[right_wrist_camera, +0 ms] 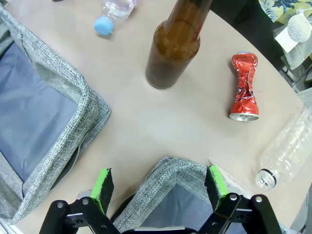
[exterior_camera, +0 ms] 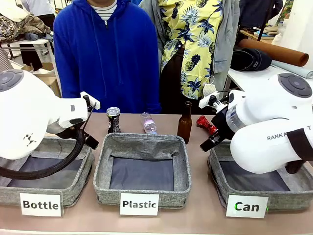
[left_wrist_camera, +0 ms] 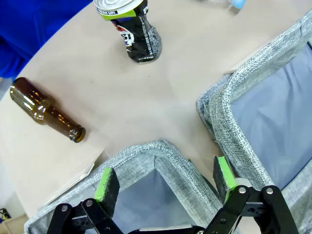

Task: Sort the can waste into the basket.
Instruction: Pick up the can waste from the table and place it in the right Fabric basket.

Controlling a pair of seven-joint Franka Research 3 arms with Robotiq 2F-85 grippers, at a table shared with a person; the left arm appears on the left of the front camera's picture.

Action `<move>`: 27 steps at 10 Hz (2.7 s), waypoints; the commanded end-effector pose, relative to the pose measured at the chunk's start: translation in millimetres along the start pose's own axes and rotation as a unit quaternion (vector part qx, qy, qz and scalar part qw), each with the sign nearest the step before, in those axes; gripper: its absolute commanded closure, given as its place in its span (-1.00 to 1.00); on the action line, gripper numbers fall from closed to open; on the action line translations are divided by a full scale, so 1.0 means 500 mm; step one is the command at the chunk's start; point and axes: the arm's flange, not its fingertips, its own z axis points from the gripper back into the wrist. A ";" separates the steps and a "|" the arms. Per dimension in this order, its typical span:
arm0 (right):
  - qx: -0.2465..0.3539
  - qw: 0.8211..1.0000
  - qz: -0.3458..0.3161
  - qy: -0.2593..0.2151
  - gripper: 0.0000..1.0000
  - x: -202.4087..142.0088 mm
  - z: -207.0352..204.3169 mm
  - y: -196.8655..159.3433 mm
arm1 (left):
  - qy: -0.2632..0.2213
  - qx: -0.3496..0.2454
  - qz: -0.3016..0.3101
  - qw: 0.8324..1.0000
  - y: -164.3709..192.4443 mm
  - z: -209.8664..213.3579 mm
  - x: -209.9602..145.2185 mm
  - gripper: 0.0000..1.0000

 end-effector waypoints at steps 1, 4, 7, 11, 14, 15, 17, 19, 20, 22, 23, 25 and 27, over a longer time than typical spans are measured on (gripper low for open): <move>0.000 1.000 -0.001 0.000 -1.00 0.000 0.000 0.000 | 0.000 0.000 0.000 1.000 0.000 0.000 0.000 -1.00; 0.000 1.000 -0.001 0.000 -1.00 0.000 0.000 0.000 | 0.000 0.000 0.000 1.000 0.000 0.000 0.000 -1.00; 0.106 0.993 -0.024 -0.051 -1.00 0.065 0.207 -0.024 | -0.037 0.013 0.082 0.996 -0.011 0.111 0.032 -1.00; 0.293 0.933 -0.200 -0.068 -1.00 -0.047 0.536 -0.145 | -0.053 -0.238 0.103 0.964 -0.036 0.450 -0.069 -1.00; 0.402 0.838 -0.359 -0.091 -1.00 -0.226 0.461 -0.362 | -0.195 -0.374 0.217 0.880 0.163 0.487 -0.310 -1.00; 0.420 0.803 -0.412 -0.097 -1.00 -0.282 0.427 -0.417 | -0.217 -0.393 0.251 0.858 0.183 0.458 -0.361 -1.00; 0.457 0.726 -0.493 -0.146 -1.00 -0.394 0.346 -0.507 | -0.239 -0.449 0.376 0.774 0.269 0.352 -0.460 -1.00; 0.455 0.690 -0.540 -0.157 -1.00 -0.426 0.288 -0.539 | -0.266 -0.496 0.461 0.686 0.298 0.264 -0.504 -1.00; 0.422 0.717 -0.533 -0.157 -1.00 -0.410 0.274 -0.527 | -0.266 -0.482 0.481 0.682 0.263 0.253 -0.461 -1.00; 0.445 0.694 -0.547 -0.145 -1.00 -0.468 0.292 -0.524 | -0.251 -0.470 0.440 0.723 0.462 0.377 -0.531 -1.00; 0.445 0.694 -0.547 -0.145 -1.00 -0.468 0.292 -0.524 | -0.251 -0.470 0.440 0.723 0.462 0.377 -0.531 -1.00; 0.445 0.694 -0.547 -0.145 -1.00 -0.468 0.292 -0.524 | -0.251 -0.470 0.440 0.723 0.462 0.377 -0.531 -1.00; 0.445 0.694 -0.547 -0.145 -1.00 -0.468 0.292 -0.524 | -0.239 -0.476 0.447 0.718 0.466 0.375 -0.532 -1.00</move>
